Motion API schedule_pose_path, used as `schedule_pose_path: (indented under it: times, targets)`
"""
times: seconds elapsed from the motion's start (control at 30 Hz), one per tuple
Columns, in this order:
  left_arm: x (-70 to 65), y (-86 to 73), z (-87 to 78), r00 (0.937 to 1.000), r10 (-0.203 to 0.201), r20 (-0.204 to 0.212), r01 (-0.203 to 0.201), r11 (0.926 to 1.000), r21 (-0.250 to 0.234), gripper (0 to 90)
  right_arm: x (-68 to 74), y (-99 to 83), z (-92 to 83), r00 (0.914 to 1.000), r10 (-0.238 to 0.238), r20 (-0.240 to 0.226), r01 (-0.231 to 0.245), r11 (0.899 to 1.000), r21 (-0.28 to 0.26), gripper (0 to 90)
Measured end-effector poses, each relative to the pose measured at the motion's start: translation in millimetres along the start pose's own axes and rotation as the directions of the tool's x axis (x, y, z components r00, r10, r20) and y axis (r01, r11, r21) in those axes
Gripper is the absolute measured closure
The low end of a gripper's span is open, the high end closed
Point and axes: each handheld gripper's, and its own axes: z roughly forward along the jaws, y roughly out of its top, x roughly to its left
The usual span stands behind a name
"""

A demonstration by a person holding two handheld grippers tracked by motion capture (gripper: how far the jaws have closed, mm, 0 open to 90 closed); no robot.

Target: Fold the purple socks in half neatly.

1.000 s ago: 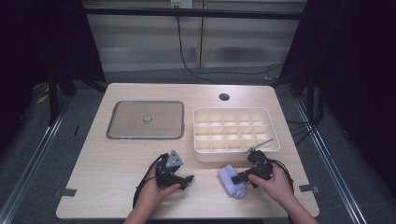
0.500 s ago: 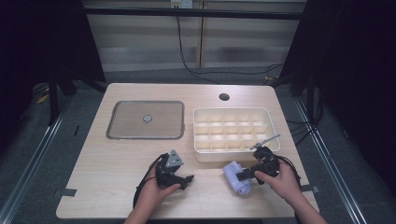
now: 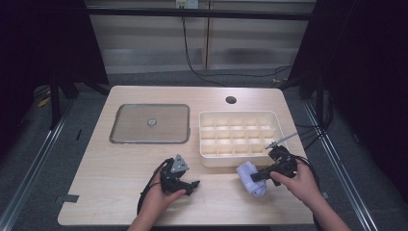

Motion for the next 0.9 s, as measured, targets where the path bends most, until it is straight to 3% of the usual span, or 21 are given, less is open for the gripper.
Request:
schedule_pose_path:
  times: [0.63, 0.9]
  targets:
    - [-0.2, 0.0, 0.0, 1.0, -0.001, -0.002, 0.001, 1.0, 0.0, 21.3, -0.3, 26.5, -49.1, 0.9993, -0.018, 0.033, 0.02, 0.998, -0.054, 75.0]
    - [-0.1, 0.0, 0.0, 1.0, 0.0, -0.001, 0.0, 1.0, 0.0, 21.3, -6.2, 32.7, -58.2, 0.9988, 0.002, 0.05, 0.0, 0.998, -0.055, 74.9]
